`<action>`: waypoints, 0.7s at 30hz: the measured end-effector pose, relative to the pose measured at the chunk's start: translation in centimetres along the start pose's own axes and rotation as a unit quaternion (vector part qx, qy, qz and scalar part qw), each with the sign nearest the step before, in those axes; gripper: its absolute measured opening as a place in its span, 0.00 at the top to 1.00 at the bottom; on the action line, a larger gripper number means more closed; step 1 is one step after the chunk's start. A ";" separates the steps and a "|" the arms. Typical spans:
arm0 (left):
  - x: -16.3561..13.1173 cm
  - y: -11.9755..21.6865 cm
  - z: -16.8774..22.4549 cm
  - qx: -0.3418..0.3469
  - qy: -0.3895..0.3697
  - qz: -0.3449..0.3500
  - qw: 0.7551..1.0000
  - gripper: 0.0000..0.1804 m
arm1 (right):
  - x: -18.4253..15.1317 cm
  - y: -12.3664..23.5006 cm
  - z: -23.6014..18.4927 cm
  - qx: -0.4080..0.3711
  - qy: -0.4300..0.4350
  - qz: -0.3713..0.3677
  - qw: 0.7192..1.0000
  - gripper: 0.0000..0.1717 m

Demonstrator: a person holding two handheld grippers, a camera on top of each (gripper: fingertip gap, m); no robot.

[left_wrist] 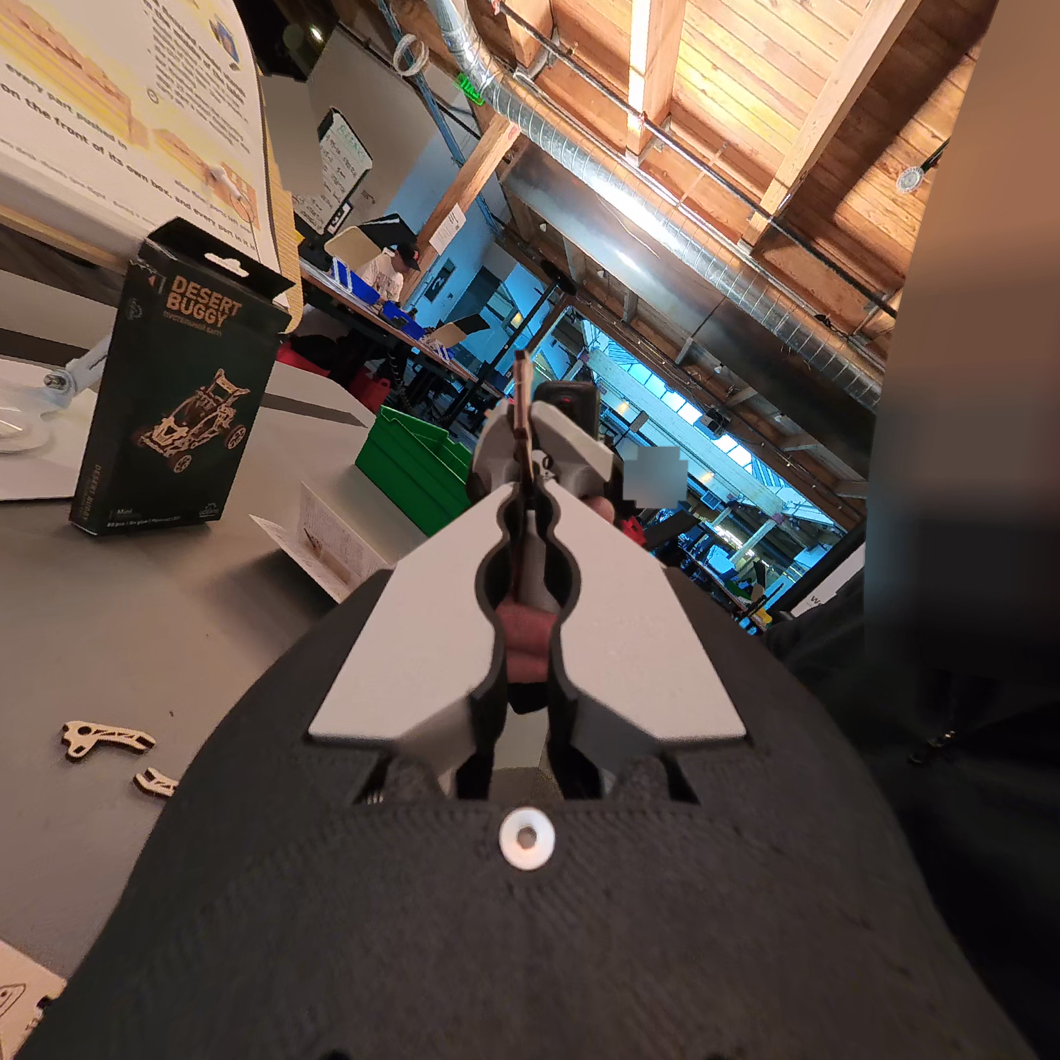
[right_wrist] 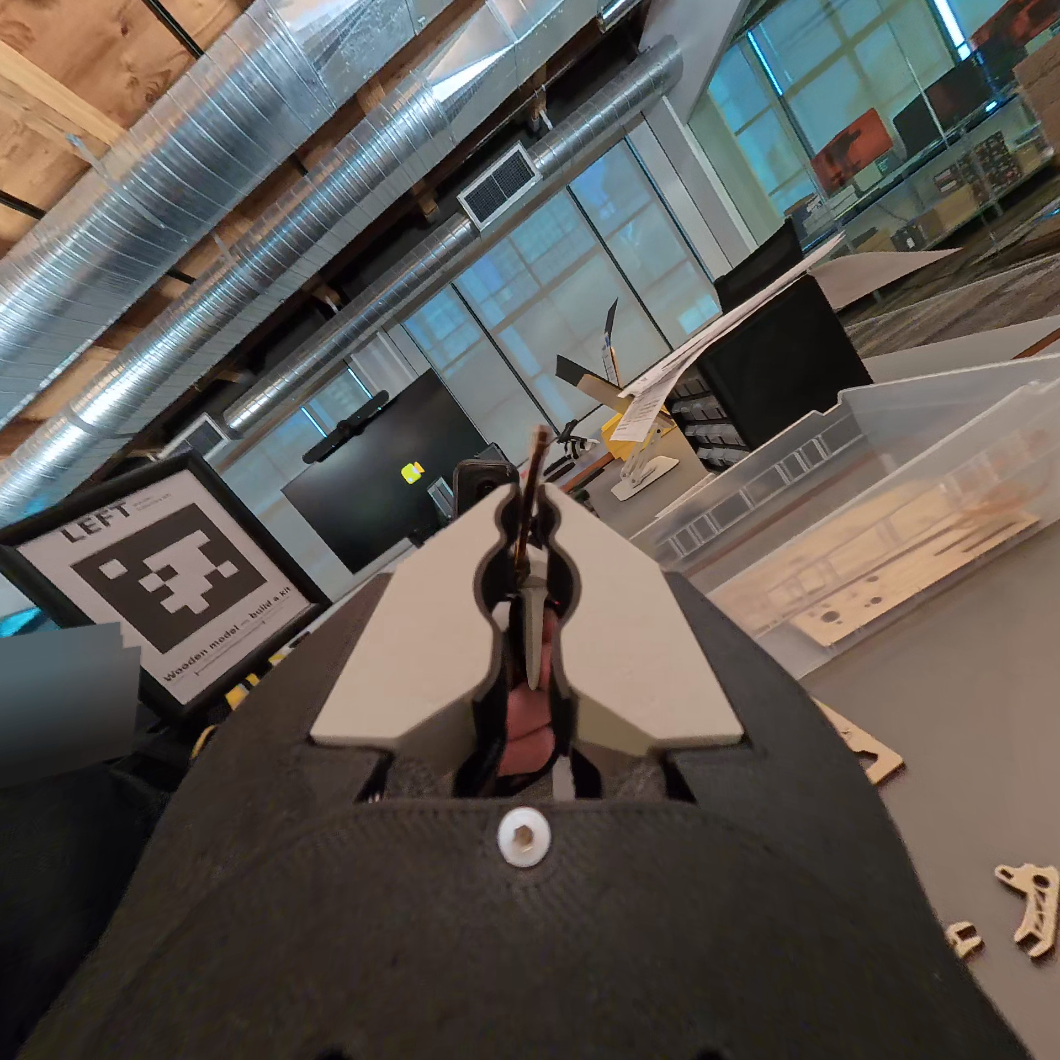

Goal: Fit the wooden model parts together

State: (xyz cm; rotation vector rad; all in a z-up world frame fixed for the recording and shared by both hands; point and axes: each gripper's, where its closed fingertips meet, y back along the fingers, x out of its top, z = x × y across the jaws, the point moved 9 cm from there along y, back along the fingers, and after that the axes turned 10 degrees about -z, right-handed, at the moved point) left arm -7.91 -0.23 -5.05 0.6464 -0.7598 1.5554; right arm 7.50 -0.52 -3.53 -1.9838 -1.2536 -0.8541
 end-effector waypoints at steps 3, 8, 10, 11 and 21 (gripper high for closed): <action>-0.1 0.1 -0.4 0.017 0.004 0.005 1.000 0.97 | 0.3 -0.2 -0.6 -0.037 0.056 -0.015 0.998 1.00; 0.3 1.4 -1.1 0.023 0.037 0.026 0.999 0.79 | 0.0 -0.7 -3.3 -0.265 0.500 -0.104 0.818 0.99; 0.7 1.6 -0.4 -0.010 0.043 0.027 0.999 0.74 | -0.9 -1.1 -4.0 -0.317 0.645 -0.131 0.683 1.00; 1.0 1.7 0.0 -0.027 0.048 0.022 0.998 0.73 | -1.2 -1.1 -4.0 -0.326 0.679 -0.137 0.643 1.00; 0.3 0.2 1.3 -0.001 0.103 -0.054 0.993 0.83 | -4.0 -0.9 -4.1 -0.313 0.816 -0.147 0.463 0.99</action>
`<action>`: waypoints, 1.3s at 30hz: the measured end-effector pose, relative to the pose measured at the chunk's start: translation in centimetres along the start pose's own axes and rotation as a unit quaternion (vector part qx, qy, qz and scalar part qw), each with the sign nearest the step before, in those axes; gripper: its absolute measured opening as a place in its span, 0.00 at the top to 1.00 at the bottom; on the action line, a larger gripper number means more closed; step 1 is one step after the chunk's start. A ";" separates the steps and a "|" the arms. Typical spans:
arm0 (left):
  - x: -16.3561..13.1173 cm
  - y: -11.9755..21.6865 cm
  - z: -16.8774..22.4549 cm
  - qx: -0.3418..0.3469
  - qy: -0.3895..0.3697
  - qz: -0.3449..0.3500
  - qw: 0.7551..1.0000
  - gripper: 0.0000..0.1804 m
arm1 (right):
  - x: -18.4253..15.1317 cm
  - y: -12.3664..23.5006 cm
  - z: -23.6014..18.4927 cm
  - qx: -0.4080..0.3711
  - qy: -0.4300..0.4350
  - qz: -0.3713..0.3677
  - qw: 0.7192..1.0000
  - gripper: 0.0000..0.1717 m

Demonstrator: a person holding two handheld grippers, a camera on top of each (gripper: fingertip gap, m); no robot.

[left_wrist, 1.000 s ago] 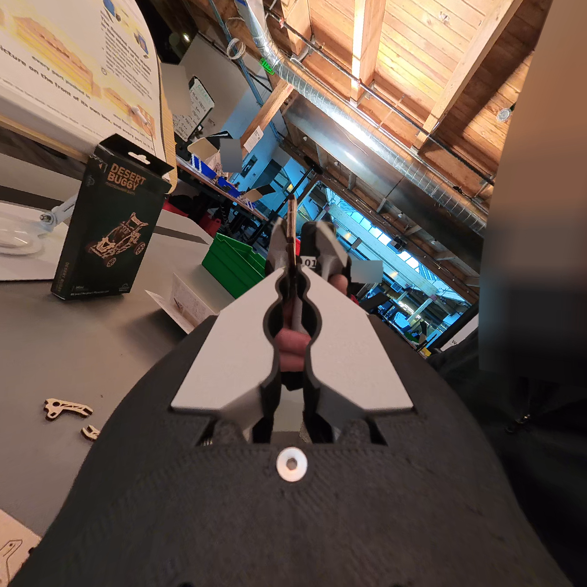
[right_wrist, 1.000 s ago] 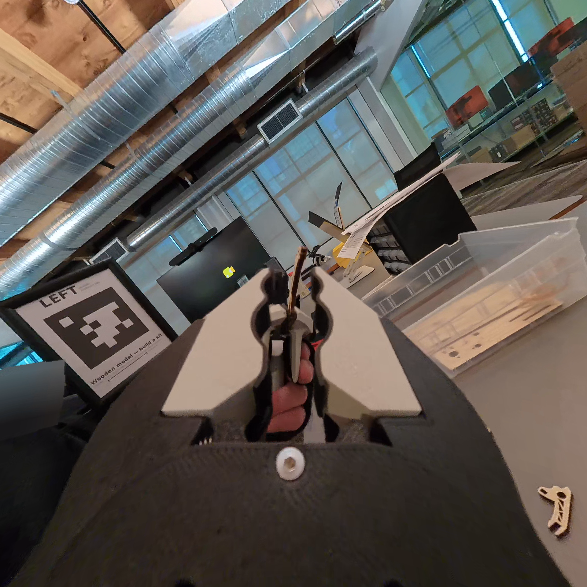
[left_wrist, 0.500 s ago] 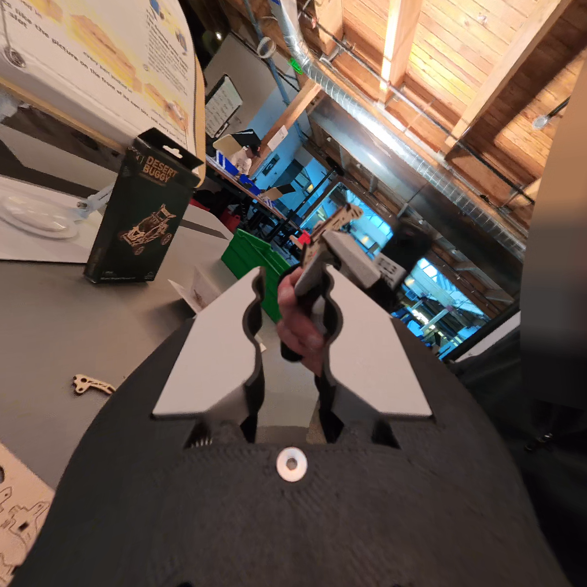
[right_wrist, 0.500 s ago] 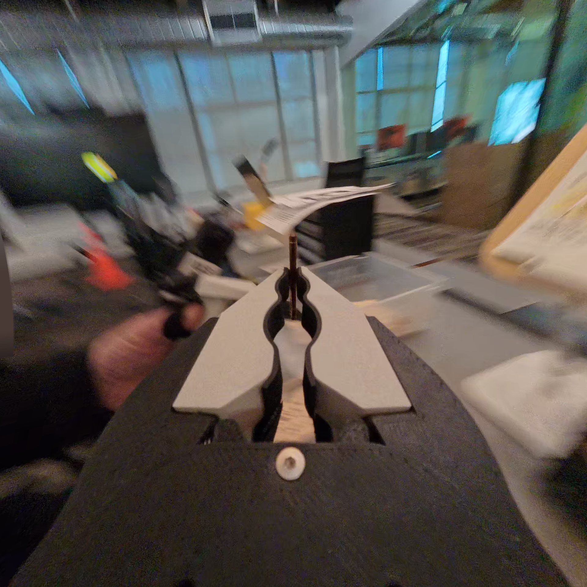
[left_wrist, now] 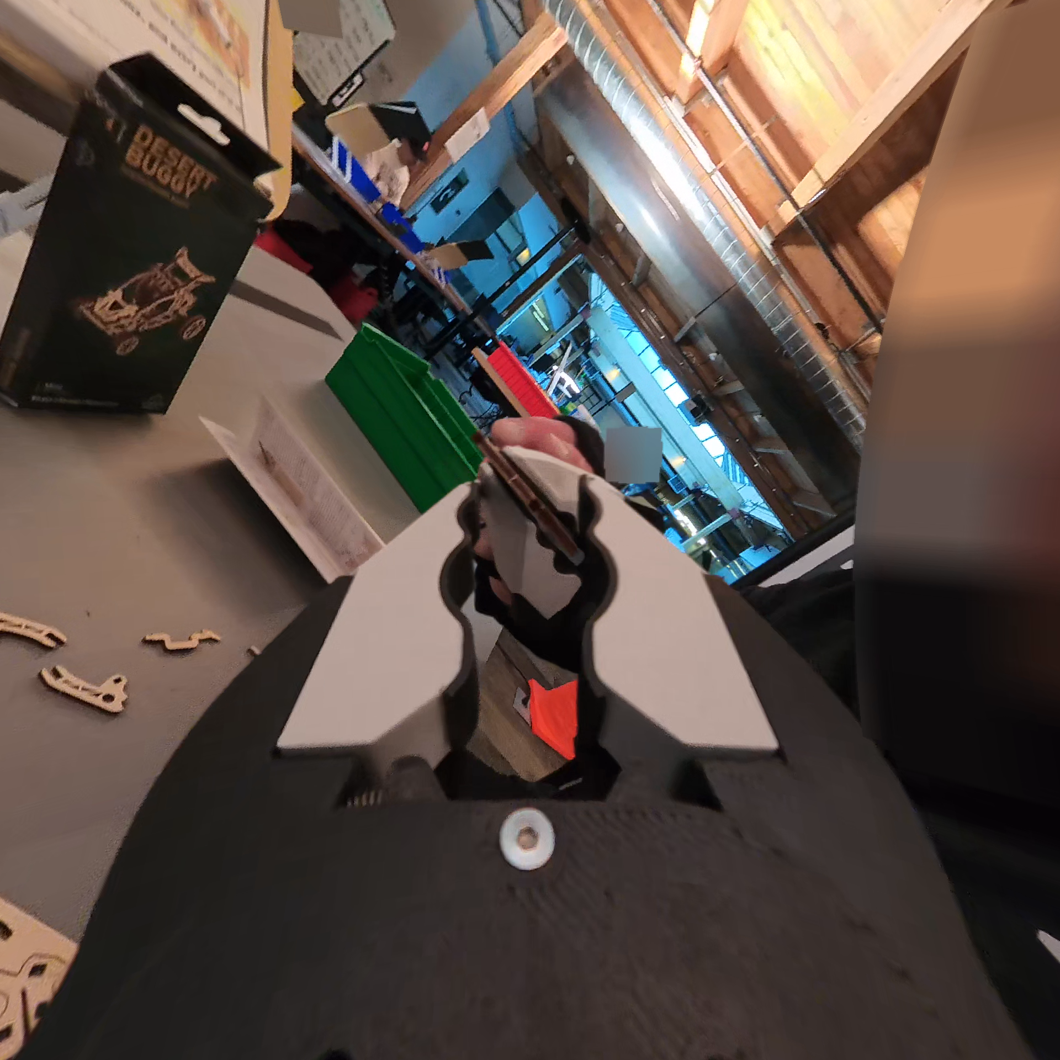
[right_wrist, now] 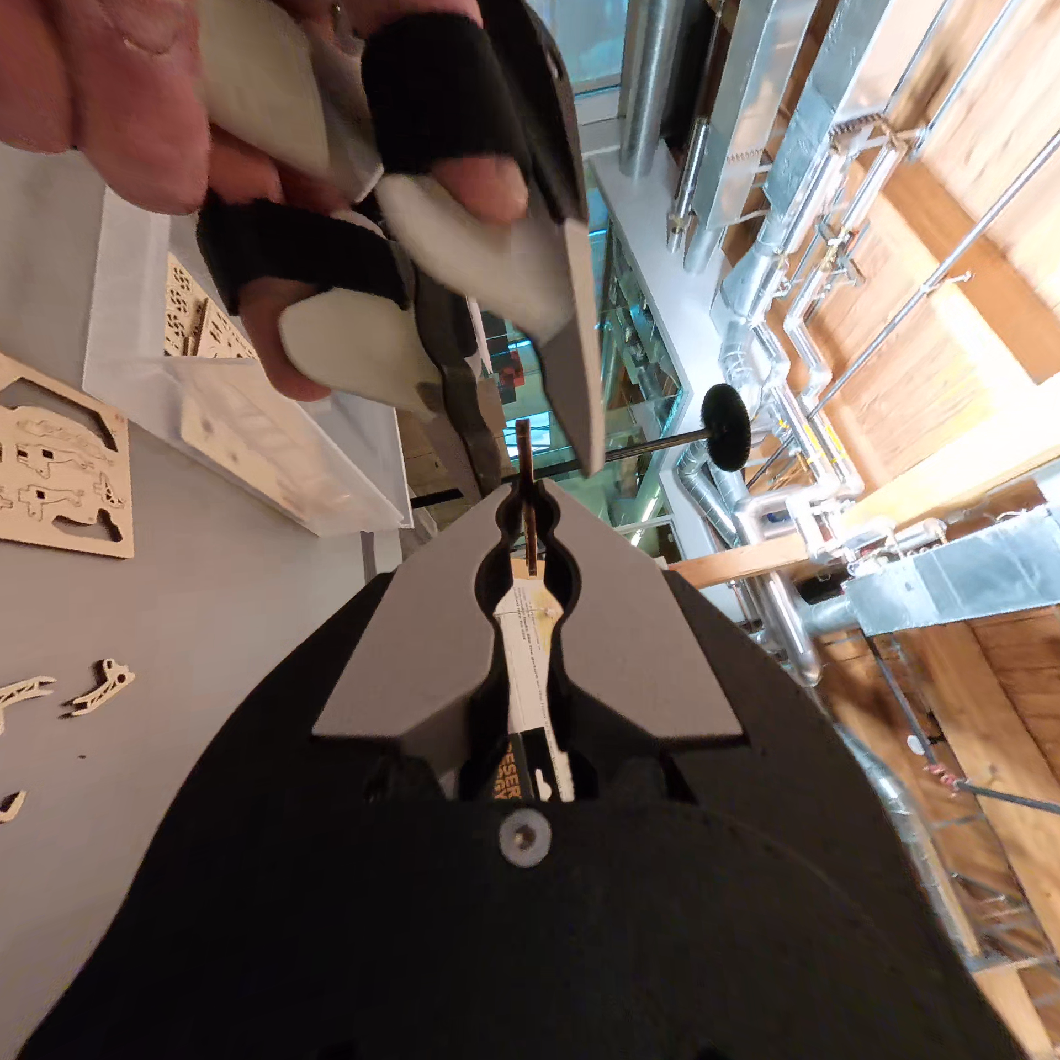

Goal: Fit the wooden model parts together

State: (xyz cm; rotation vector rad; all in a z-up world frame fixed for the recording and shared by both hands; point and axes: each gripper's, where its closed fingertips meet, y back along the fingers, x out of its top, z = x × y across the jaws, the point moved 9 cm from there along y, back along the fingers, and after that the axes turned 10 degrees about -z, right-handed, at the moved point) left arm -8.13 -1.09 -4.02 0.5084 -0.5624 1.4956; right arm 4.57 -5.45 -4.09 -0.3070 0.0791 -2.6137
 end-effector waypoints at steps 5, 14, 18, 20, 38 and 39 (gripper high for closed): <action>-0.3 -0.2 -0.4 -0.014 0.017 0.006 1.000 0.86 | 0.0 0.3 -0.1 -0.007 0.018 0.003 1.000 0.99; -0.4 0.3 -1.0 -0.018 0.034 0.021 0.999 0.82 | -1.0 0.3 0.3 0.059 -0.026 -0.012 0.998 0.99; -0.1 2.8 -1.4 0.016 0.013 0.057 0.998 0.76 | -3.2 -0.8 1.8 0.270 -0.337 -0.007 0.902 0.99; -0.3 3.3 -1.5 0.040 -0.001 0.058 0.998 0.77 | -4.6 -1.5 3.4 0.352 -0.557 0.037 0.752 0.99; 1.0 -1.2 2.1 0.076 -0.126 0.034 0.989 0.86 | -6.0 -2.5 3.2 0.371 -0.851 0.162 0.335 0.99; 1.0 -1.2 2.1 0.079 -0.127 0.034 0.988 0.88 | -6.0 -2.6 3.2 0.369 -0.852 0.162 0.335 0.99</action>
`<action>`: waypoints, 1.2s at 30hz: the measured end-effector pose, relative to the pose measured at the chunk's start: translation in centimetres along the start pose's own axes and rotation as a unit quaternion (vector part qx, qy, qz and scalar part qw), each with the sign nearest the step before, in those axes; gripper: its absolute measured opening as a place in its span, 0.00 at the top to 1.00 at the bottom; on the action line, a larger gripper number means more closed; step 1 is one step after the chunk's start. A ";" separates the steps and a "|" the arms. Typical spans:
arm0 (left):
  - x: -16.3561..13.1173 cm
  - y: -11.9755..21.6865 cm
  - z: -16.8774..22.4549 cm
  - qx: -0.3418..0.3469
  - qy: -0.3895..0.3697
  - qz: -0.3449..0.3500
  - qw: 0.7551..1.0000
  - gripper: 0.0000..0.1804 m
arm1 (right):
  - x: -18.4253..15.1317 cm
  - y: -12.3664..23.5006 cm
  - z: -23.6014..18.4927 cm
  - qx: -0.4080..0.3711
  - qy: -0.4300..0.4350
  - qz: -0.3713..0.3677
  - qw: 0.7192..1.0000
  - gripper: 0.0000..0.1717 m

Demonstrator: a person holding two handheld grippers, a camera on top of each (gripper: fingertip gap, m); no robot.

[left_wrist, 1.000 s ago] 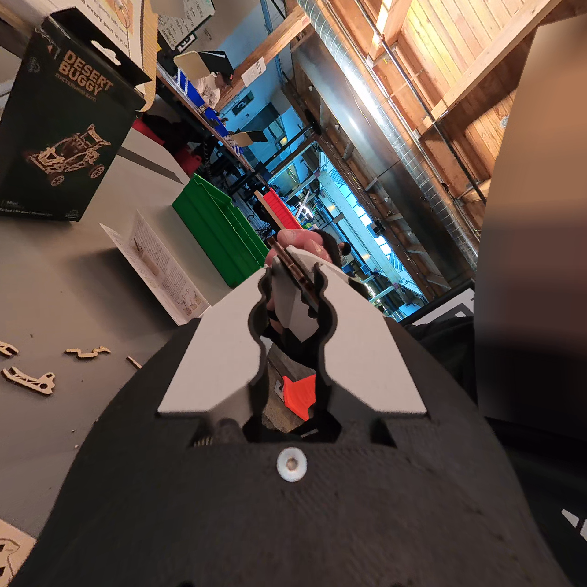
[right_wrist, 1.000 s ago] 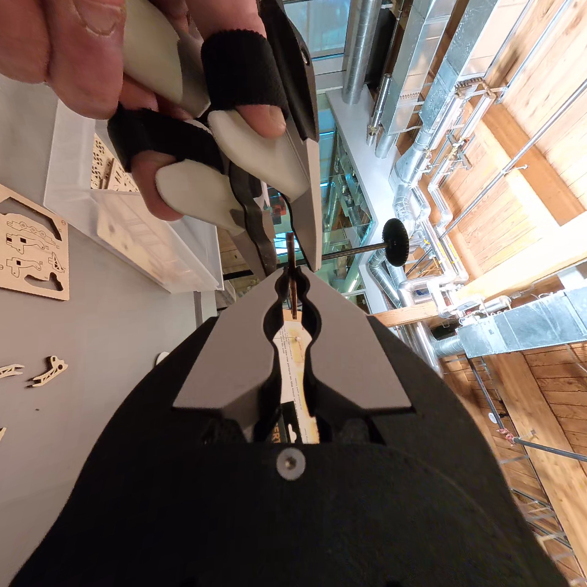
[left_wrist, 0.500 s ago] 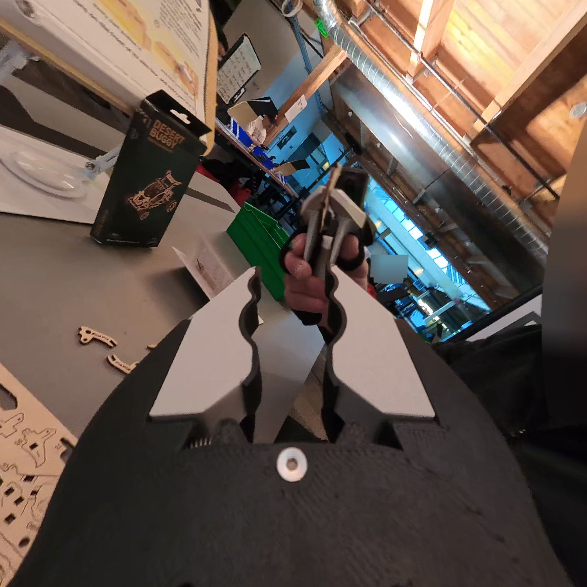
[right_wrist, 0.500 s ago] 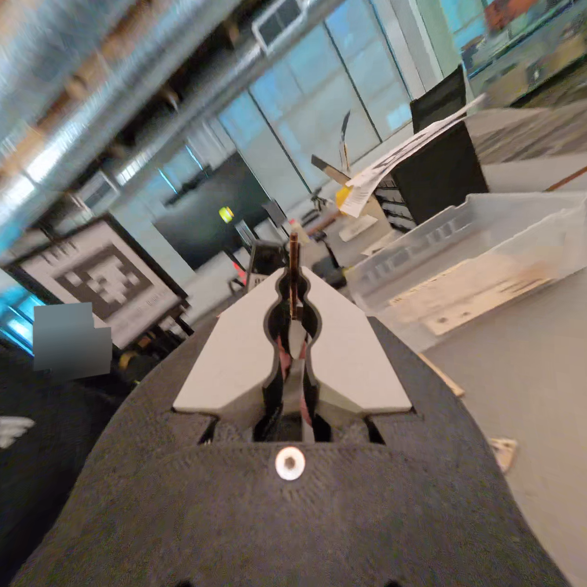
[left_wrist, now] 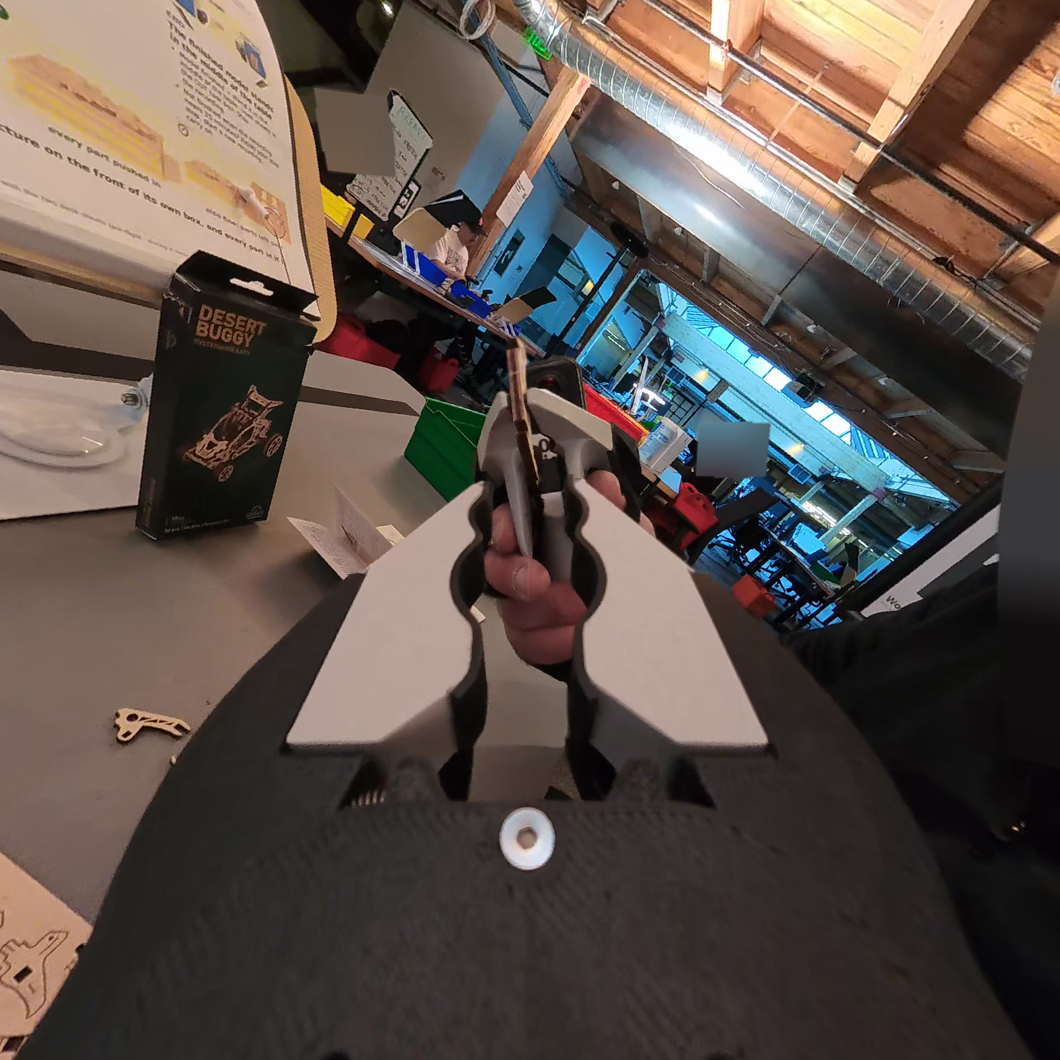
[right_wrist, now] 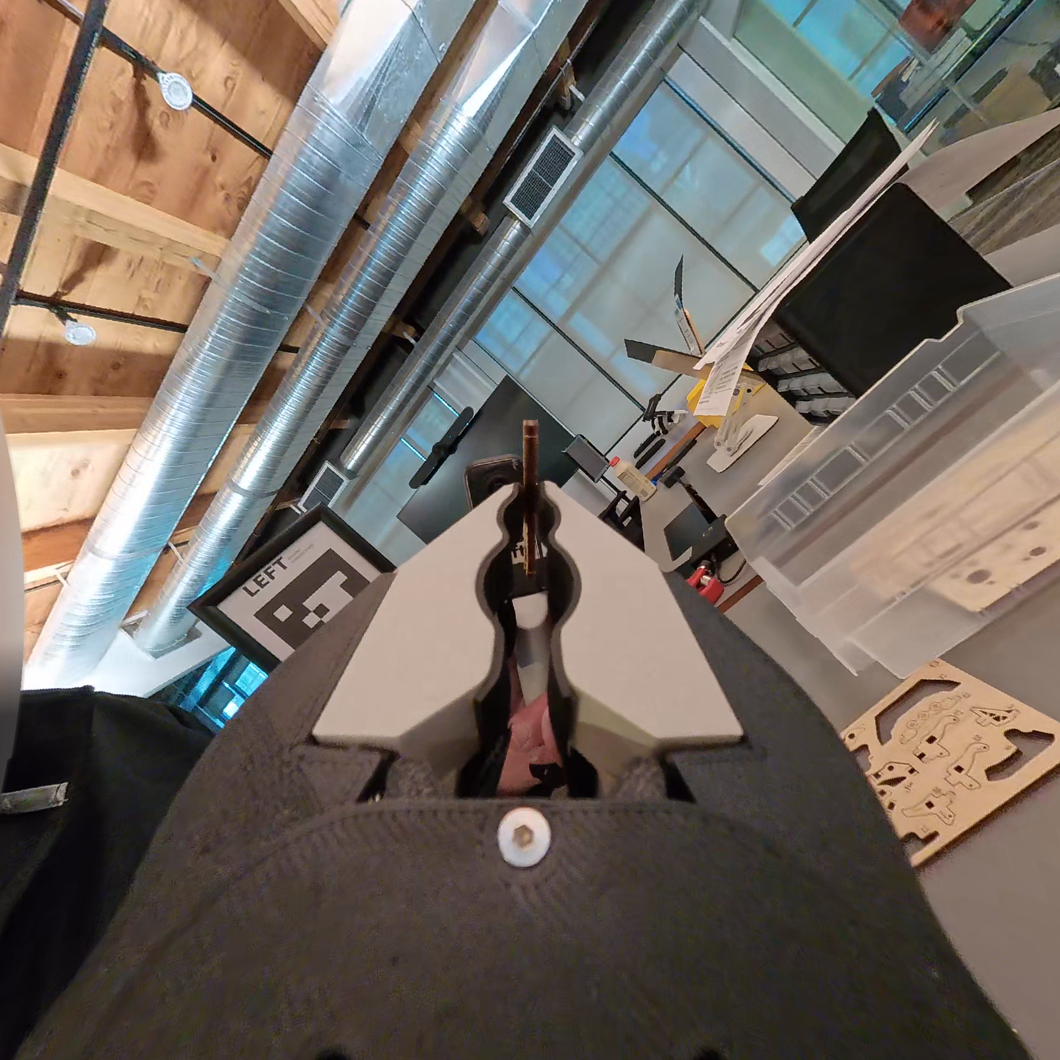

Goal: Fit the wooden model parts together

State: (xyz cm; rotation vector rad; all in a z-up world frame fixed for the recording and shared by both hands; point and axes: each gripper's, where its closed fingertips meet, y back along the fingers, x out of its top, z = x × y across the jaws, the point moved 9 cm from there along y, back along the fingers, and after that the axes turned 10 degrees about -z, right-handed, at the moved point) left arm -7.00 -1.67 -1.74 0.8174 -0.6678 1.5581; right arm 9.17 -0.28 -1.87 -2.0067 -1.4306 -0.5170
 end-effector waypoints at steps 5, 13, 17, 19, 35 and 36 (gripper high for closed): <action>0.0 0.2 -0.1 0.003 0.000 0.009 1.000 0.95 | -0.1 -0.2 0.1 0.002 -0.005 0.003 1.000 0.99; -0.1 0.1 -0.2 0.002 0.000 0.007 1.000 0.97 | -0.2 -0.4 0.0 -0.015 0.008 0.003 1.000 1.00; -0.2 0.0 -0.4 -0.006 0.007 0.011 1.000 0.99 | -0.2 -0.8 -0.2 -0.038 0.025 -0.003 0.999 1.00; -0.2 0.1 -0.5 -0.008 0.010 0.013 1.000 0.99 | -0.2 -0.9 -0.4 -0.052 0.041 -0.008 0.998 1.00; -1.9 6.1 -3.1 0.109 0.037 0.006 0.993 0.88 | -1.6 -2.3 3.9 -0.200 0.068 -0.084 0.974 0.99; -2.4 7.0 -3.4 0.129 0.044 0.004 0.991 0.89 | -2.1 -2.5 4.9 -0.223 0.072 -0.100 0.967 0.99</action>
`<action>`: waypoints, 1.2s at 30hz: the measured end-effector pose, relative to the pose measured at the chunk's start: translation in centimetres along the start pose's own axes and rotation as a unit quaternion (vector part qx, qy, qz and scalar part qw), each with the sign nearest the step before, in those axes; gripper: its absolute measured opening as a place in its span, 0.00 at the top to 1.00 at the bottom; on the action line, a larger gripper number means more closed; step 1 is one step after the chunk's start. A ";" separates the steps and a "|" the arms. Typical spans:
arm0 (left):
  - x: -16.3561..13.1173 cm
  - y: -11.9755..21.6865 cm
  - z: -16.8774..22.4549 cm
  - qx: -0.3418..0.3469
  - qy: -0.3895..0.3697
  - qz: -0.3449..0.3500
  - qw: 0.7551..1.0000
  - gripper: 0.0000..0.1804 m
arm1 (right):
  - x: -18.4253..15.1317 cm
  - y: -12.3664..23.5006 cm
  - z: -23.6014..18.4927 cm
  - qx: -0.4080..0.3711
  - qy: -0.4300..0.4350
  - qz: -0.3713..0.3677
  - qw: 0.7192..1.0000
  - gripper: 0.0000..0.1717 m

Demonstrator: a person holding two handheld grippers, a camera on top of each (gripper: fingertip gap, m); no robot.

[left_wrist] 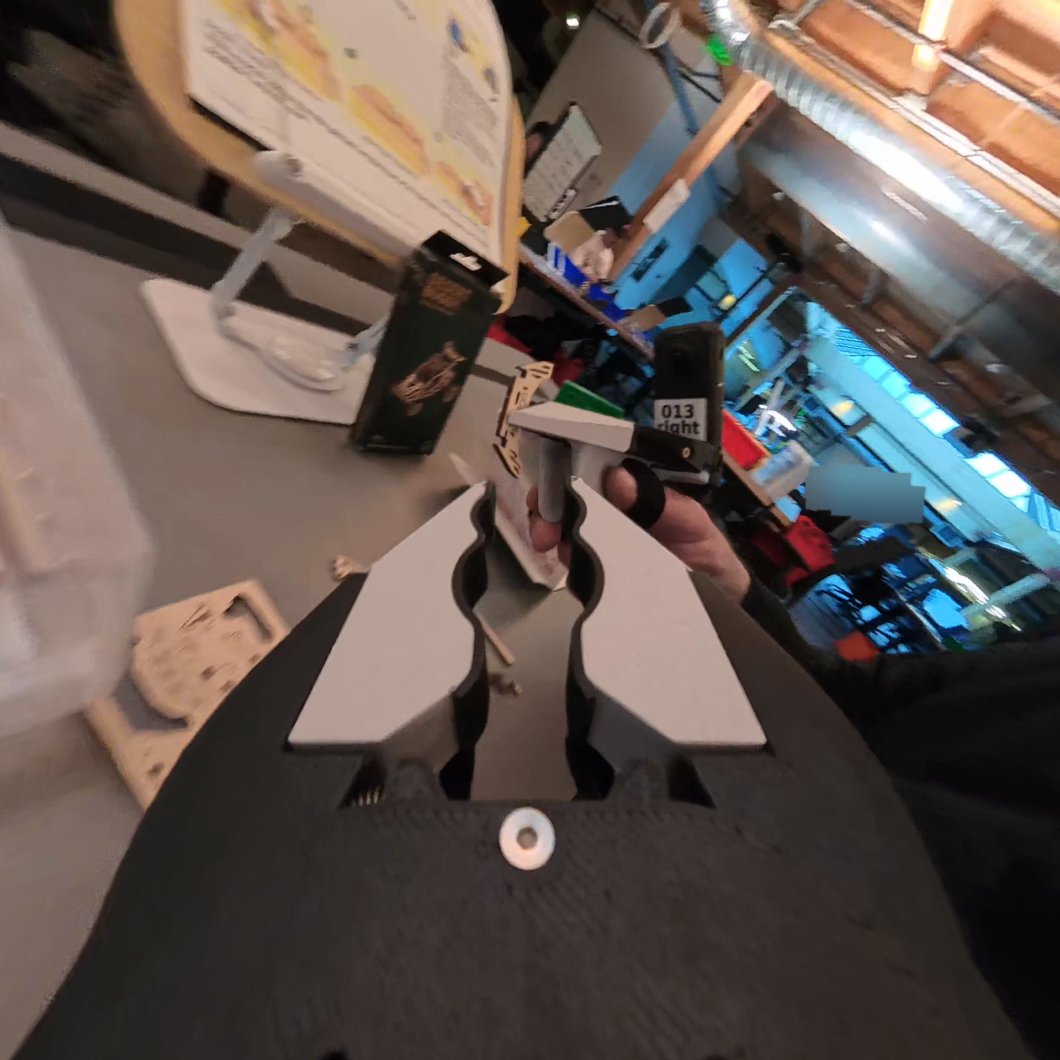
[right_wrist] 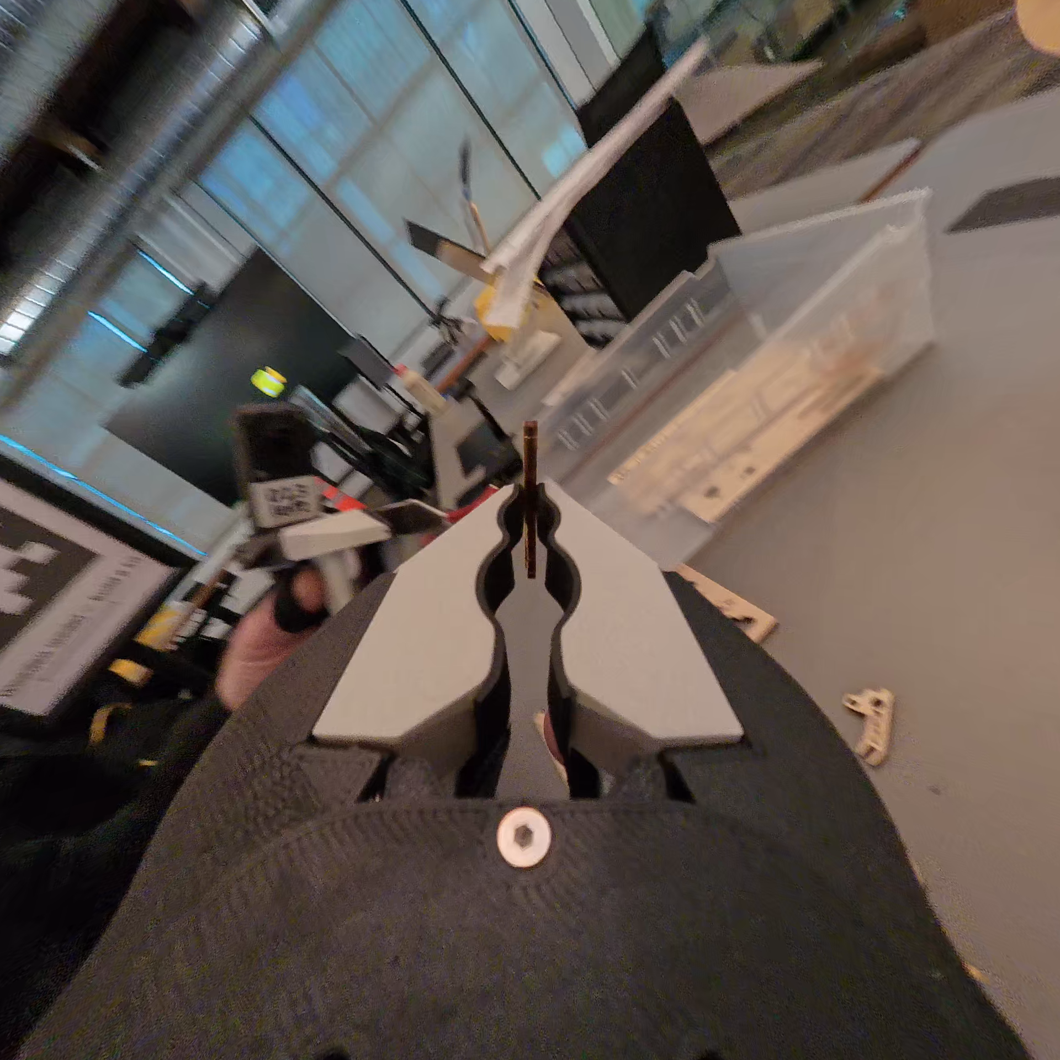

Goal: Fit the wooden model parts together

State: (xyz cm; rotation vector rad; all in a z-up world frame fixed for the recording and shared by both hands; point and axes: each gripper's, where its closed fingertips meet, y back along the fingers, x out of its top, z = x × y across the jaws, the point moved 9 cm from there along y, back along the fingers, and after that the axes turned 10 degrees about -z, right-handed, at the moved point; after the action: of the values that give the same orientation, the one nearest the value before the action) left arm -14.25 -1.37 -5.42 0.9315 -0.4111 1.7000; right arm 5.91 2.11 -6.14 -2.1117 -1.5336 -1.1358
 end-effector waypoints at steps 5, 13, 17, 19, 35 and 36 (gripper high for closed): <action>-2.6 3.6 -1.6 0.060 0.052 -0.018 0.997 0.89 | -2.3 -3.4 3.0 -0.070 0.011 -0.099 0.993 0.99; -6.0 6.7 -2.6 0.084 0.098 -0.082 0.988 0.88 | -4.0 -6.3 8.7 -0.107 -0.082 -0.178 0.975 0.99; -6.3 6.5 -3.2 0.056 0.118 -0.078 0.988 0.88 | -4.7 -6.8 10.9 -0.166 -0.087 -0.212 0.959 0.99; -6.5 6.5 -3.3 0.052 0.118 -0.088 0.988 0.88 | -4.8 -6.8 11.3 -0.177 -0.098 -0.213 0.956 0.93; -6.9 6.5 -3.9 0.030 0.136 -0.097 0.986 0.87 | -1.7 -4.3 7.7 -0.296 0.068 -0.219 0.927 0.90; -7.0 6.5 -4.0 0.033 0.132 -0.100 0.986 0.86 | -1.9 -4.3 7.6 -0.293 0.071 -0.224 0.927 0.92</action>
State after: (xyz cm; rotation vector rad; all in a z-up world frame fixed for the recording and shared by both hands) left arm -21.08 -5.41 -11.99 0.7540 -0.0805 1.6312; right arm 5.03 7.34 -13.29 -1.9740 -1.8255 -2.0820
